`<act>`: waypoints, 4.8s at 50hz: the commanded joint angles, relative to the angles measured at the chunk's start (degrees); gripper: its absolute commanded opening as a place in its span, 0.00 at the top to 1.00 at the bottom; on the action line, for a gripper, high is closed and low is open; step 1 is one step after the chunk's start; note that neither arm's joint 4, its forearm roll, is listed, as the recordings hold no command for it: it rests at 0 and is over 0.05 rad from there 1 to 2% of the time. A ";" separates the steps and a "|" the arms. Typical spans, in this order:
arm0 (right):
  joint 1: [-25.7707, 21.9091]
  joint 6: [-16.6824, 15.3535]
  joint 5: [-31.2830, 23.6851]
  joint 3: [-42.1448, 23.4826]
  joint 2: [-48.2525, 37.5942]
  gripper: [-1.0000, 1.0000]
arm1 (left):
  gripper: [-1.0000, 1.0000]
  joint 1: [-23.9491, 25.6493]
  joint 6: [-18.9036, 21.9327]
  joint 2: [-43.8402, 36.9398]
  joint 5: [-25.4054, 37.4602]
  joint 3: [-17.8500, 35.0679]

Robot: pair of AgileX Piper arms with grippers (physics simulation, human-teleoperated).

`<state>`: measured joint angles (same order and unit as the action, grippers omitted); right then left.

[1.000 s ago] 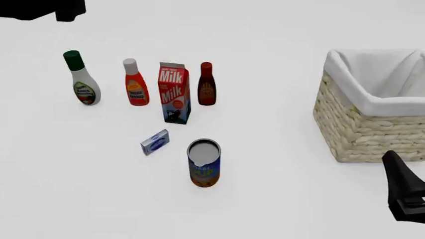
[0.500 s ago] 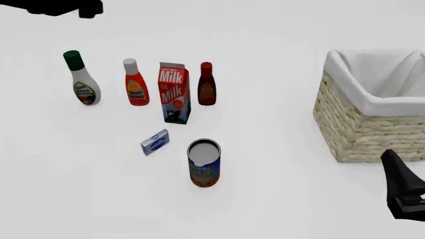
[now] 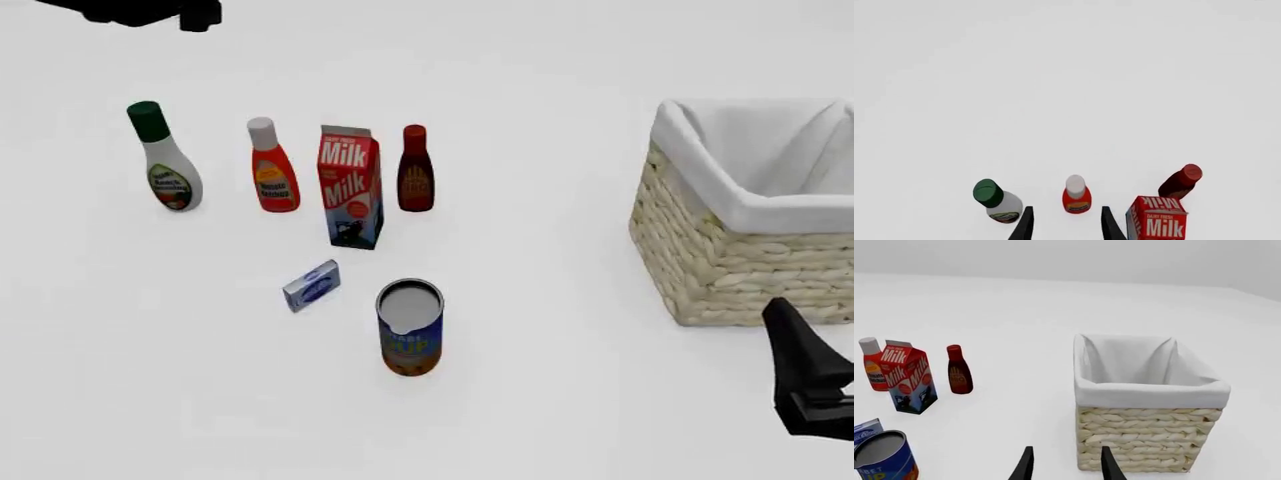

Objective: Pick the ketchup and place it in the basket.

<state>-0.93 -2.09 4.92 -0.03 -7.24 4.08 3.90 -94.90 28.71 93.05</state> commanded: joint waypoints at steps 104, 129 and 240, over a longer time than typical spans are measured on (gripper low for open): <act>-0.31 -0.22 8.57 0.02 -11.07 0.00 | 0.00 0.23 -4.71 -23.86 -9.19 6.67; -0.35 0.04 9.31 0.02 -11.93 0.00 | 0.00 0.31 -4.84 -27.41 -9.56 8.40; -0.44 0.36 4.67 0.02 -5.61 0.00 | 1.00 0.87 -5.65 -14.46 -6.69 -1.35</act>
<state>-1.33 -1.68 10.18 -0.02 -13.70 4.59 -2.70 -113.40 21.29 93.68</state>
